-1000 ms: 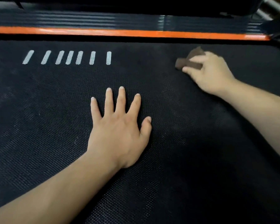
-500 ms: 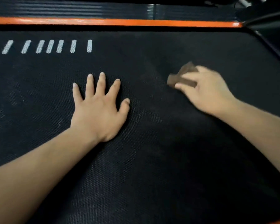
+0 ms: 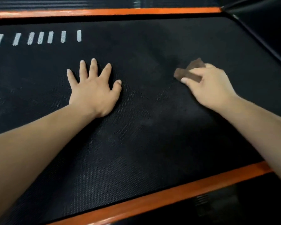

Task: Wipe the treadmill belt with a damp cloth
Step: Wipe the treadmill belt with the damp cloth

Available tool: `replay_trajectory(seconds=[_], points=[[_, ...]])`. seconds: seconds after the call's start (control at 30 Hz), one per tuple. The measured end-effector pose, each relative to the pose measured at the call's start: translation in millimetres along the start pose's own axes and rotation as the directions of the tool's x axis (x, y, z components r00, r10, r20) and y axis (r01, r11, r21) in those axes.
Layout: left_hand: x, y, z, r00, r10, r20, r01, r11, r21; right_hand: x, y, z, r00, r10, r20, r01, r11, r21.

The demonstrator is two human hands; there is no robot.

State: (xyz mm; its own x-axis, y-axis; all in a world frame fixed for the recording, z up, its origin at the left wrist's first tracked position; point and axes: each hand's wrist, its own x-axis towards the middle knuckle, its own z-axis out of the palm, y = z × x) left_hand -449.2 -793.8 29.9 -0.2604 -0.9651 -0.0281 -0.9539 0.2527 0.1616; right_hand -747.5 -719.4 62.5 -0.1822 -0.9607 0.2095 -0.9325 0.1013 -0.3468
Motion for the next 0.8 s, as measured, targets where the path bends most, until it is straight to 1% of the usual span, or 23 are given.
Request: replay_trajectory(seconds=[0.03,0.1,0.17,0.2,0.23,0.27,0.33,0.37,0.4,0.43,0.5,0.53,0.6,0.63,0.67,0.73,0.8], points=[[-1,-1,0,1.0,0.0,-0.001,0.0,1.0,-0.003,-10,-8,3,1.0,-0.017,0.022,0.017,1.0,0.004],[-1,0,0,1.0,0.004,-0.008,-0.004,1.0,-0.006,-51,-33,5,0.983,-0.149,0.106,0.141,0.987,0.076],[-2,0,-2,1.0,0.022,-0.016,-0.022,0.999,-0.024,-93,-55,-1,0.934,-0.291,0.208,0.257,0.95,0.176],[-4,0,-4,0.999,0.037,-0.023,-0.037,0.998,-0.043,-101,-55,-5,0.908,-0.336,0.25,0.3,0.938,0.171],[-7,0,-5,0.998,0.055,-0.032,-0.057,0.996,-0.072,-100,-49,-11,0.901,-0.341,0.269,0.317,0.94,0.13],[-11,1,-7,0.996,0.073,-0.043,-0.077,0.991,-0.108,-92,-38,-14,0.92,-0.306,0.244,0.293,0.952,0.088],[-24,4,-11,0.993,0.104,-0.057,-0.113,0.979,-0.17,-76,-19,-17,0.98,-0.146,0.136,0.144,0.989,0.027],[-32,8,-11,0.992,0.117,-0.053,-0.125,0.975,-0.184,-75,-14,-17,0.992,-0.089,0.094,0.088,0.996,0.012],[-41,12,-9,0.991,0.127,-0.047,-0.133,0.974,-0.182,-81,-14,-14,0.994,-0.078,0.074,0.077,0.997,0.018],[-48,17,-7,0.991,0.13,-0.039,-0.135,0.976,-0.171,-92,-19,-13,0.99,-0.096,0.105,0.09,0.994,0.065],[-57,28,-4,0.993,0.116,-0.028,-0.119,0.98,-0.157,-121,-39,-17,0.95,-0.212,0.23,0.167,0.965,0.201],[-58,34,-3,0.994,0.102,-0.027,-0.105,0.982,-0.16,-132,-46,-20,0.92,-0.266,0.286,0.202,0.951,0.233],[-58,43,-3,0.998,0.063,-0.015,-0.064,0.984,-0.166,-138,-41,-26,0.872,-0.351,0.343,0.286,0.931,0.225],[-56,47,-3,0.999,0.039,-0.007,-0.04,0.984,-0.172,-134,-34,-31,0.865,-0.357,0.353,0.296,0.93,0.216],[-55,52,-3,1.0,0.011,0.002,-0.011,0.983,-0.183,-127,-23,-36,0.885,-0.321,0.338,0.266,0.943,0.198],[-54,62,-3,0.999,-0.047,0.019,0.05,0.979,-0.198,-110,4,-43,0.949,-0.202,0.242,0.172,0.975,0.14],[-54,76,-1,0.997,-0.074,0.017,0.076,0.978,-0.196,-106,19,-45,0.978,-0.128,0.167,0.111,0.988,0.106]])
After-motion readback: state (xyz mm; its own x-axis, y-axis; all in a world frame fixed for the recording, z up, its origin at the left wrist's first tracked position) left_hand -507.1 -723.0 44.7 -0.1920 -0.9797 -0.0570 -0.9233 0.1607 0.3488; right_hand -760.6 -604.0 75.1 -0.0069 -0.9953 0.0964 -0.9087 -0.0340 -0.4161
